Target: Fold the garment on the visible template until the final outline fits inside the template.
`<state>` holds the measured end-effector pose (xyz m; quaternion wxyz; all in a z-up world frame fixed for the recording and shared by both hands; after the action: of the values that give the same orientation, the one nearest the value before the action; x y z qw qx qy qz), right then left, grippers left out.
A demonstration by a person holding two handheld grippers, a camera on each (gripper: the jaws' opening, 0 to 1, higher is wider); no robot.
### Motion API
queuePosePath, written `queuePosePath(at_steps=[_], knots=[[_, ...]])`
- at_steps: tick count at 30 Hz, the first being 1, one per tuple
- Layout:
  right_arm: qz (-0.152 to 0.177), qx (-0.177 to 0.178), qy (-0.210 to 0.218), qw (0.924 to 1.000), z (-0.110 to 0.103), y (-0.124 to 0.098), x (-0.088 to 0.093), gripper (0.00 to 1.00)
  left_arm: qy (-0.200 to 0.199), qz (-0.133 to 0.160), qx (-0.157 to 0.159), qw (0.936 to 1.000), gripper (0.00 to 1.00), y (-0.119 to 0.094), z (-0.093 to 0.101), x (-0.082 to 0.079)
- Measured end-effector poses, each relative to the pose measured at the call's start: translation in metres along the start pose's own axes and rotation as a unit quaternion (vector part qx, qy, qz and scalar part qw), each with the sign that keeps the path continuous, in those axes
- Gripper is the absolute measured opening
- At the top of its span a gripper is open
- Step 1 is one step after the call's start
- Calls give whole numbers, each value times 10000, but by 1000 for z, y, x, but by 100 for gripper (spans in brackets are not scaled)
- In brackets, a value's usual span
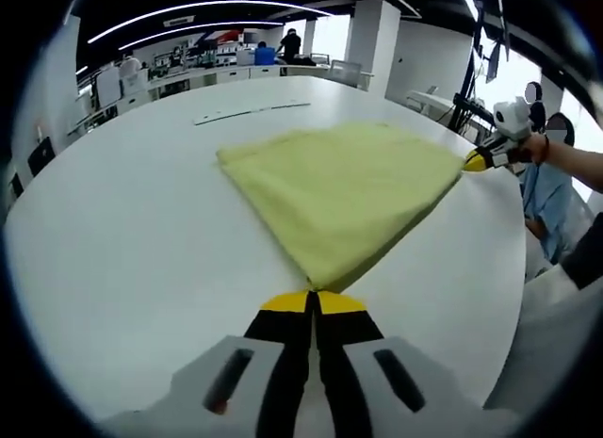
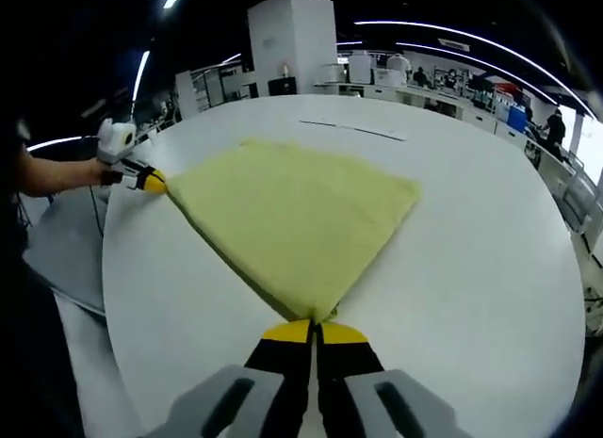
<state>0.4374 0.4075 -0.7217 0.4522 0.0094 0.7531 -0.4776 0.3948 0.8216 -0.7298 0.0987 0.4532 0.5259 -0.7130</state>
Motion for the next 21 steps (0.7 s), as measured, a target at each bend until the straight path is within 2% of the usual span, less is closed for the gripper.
queuePosePath(at_steps=[5,12,17,18,21], knots=[[-37,-19,12,10000,0,-2,3,0,-56,85,112,9999,0,-3,2,-2],[-71,-26,31,10000,-1,-5,10,0,-12,77,69,9999,0,-7,2,1],[-50,-21,62,10000,-1,-5,9,0,104,205,-78,9997,0,-9,-4,-1],[-57,-21,57,10000,-1,-5,9,0,74,297,-8,9995,2,-10,-3,-4],[-69,-11,54,10000,-1,-5,8,0,181,293,13,9994,10,-8,-2,-7]])
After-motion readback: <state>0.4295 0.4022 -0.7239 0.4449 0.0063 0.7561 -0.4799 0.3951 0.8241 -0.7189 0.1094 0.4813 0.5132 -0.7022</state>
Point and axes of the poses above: the point that each gripper's makers call its tool centre point, and the gripper's own axes: y roughly forward along the fingers, z roughly to its right, x roughly out of its underside, the point moved 6 cm from there along -y, roughly backward along the fingers, and after that the axes turned 4 degrees about y, right-handed, at the moved point
